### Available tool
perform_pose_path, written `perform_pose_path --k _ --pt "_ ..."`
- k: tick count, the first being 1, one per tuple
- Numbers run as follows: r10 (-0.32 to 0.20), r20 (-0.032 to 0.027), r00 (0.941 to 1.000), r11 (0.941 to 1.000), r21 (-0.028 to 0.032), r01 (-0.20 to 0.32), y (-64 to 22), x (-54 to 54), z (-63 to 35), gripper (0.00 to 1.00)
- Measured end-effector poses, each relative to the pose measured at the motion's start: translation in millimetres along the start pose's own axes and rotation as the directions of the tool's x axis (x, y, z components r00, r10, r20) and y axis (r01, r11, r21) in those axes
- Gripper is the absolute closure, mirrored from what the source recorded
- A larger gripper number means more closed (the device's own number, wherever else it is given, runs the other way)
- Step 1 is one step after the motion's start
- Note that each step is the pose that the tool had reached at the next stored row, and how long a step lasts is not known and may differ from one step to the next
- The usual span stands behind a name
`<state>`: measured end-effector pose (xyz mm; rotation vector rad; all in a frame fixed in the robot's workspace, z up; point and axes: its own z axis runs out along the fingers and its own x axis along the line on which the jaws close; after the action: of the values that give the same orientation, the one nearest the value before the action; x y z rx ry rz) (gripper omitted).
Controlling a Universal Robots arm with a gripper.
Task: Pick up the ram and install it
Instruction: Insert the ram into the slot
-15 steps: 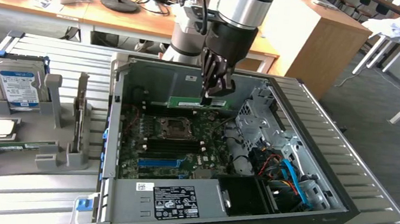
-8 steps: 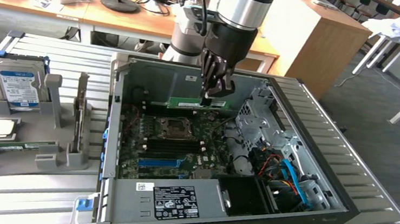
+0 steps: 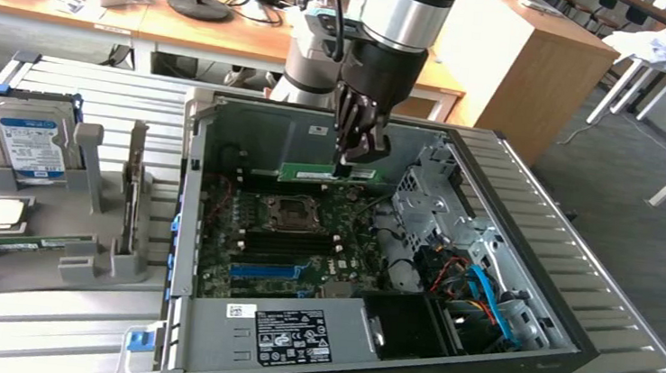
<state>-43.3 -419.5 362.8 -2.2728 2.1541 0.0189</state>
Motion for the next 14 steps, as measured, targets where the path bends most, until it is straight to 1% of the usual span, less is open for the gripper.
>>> perform_pose_path --k 14 --pt "0.0 0.0 1.0 1.0 0.0 0.0 0.0 0.1 3.1 0.87"
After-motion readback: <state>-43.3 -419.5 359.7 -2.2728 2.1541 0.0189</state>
